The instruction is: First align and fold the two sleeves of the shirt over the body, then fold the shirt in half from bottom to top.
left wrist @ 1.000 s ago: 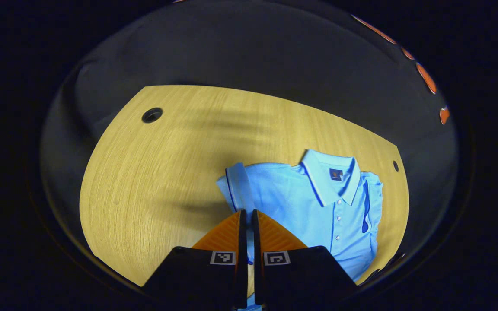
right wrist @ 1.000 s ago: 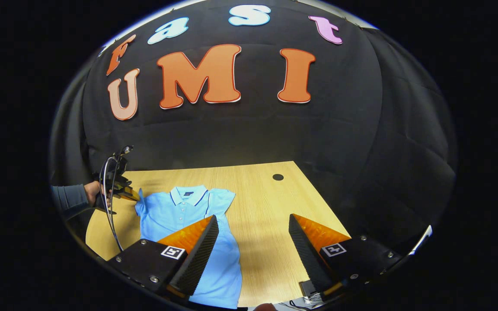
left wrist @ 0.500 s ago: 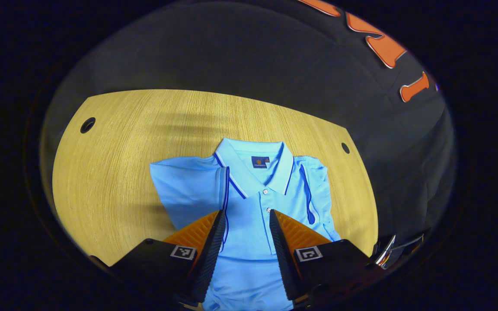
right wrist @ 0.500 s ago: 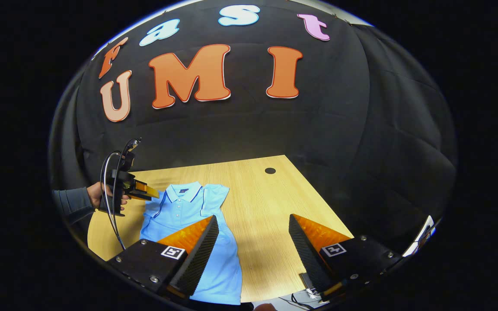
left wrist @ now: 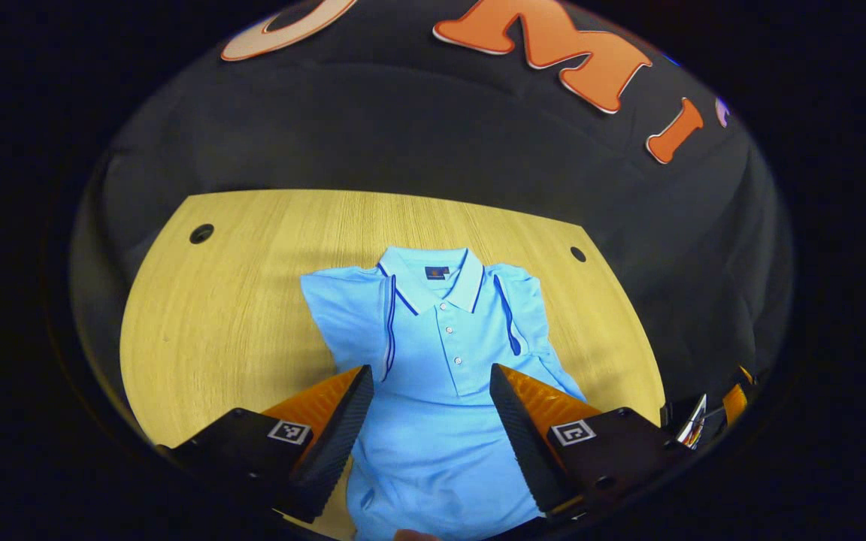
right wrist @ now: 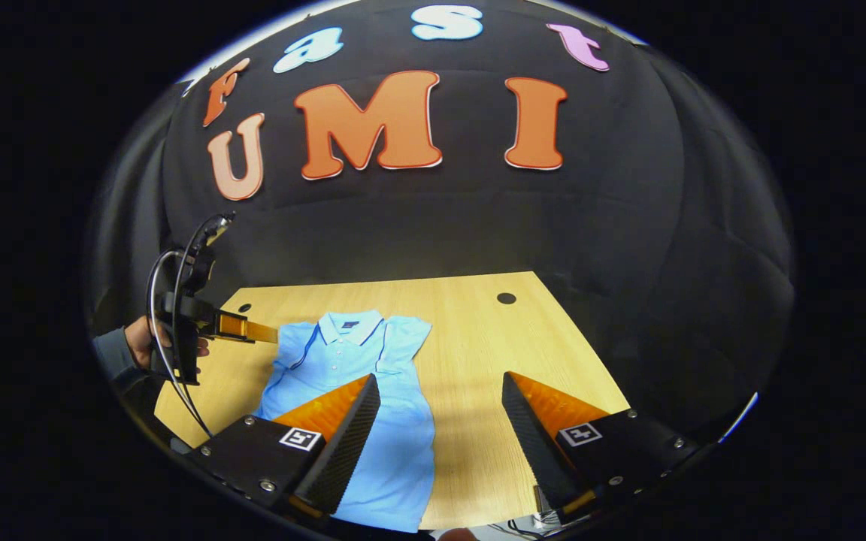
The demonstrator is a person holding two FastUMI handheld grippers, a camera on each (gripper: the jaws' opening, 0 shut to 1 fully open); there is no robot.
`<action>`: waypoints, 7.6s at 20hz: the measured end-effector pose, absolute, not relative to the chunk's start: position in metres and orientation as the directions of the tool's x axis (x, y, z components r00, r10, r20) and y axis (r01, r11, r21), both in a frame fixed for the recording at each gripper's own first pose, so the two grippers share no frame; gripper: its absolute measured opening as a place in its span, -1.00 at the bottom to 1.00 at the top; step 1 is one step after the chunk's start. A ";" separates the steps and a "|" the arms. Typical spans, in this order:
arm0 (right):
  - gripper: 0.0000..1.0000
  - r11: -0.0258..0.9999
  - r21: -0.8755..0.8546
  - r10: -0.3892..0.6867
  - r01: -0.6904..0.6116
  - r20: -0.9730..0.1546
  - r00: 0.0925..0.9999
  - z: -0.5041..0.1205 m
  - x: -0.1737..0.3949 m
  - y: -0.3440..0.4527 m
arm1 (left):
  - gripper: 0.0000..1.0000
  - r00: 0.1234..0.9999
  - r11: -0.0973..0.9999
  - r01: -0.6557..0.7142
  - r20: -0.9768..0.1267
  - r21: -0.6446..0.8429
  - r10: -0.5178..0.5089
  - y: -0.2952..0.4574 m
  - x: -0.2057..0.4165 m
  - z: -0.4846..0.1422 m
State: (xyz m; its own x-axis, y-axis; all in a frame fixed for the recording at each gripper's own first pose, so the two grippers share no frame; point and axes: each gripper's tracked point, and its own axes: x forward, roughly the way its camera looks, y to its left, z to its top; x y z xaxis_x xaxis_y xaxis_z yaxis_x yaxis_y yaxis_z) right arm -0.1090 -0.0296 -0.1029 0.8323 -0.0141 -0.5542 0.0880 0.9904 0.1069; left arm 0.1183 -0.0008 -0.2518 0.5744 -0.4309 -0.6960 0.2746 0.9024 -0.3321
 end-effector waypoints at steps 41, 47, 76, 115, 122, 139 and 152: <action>0.99 0.971 0.210 0.238 -0.113 -0.882 0.406 -0.336 -0.302 0.071 | 1.00 0.478 0.967 0.255 -0.865 -0.027 -0.150 0.111 -0.167 -0.424; 0.90 0.977 0.176 0.213 -0.121 -0.860 0.464 -0.338 -0.283 0.070 | 1.00 0.552 0.972 0.225 -0.812 -0.073 -0.189 0.113 -0.165 -0.424; -0.93 0.559 0.769 0.606 0.310 -0.634 0.480 -0.311 -0.228 0.096 | -0.76 0.542 0.955 0.215 -0.789 -0.204 -0.291 0.028 -0.146 -0.392; -0.97 0.585 0.766 0.401 0.266 -0.559 0.726 -0.191 0.097 0.044 | -0.75 0.721 0.897 0.308 -0.537 -0.317 -0.438 0.047 0.208 -0.246; -0.96 0.640 0.705 0.345 0.305 -0.618 0.706 -0.212 0.170 0.039 | -0.77 0.733 0.923 0.275 -0.562 -0.269 -0.382 0.053 0.274 -0.266; 0.82 0.807 0.526 0.194 0.270 -0.667 0.720 -0.200 0.158 -0.010 | 0.99 0.760 0.960 0.206 -0.587 -0.190 -0.279 0.053 0.250 -0.226; 0.91 0.963 0.241 0.015 0.119 -0.489 0.872 -0.105 0.064 -0.064 | 0.98 0.856 0.967 0.222 -0.450 -0.122 -0.253 0.025 0.149 -0.151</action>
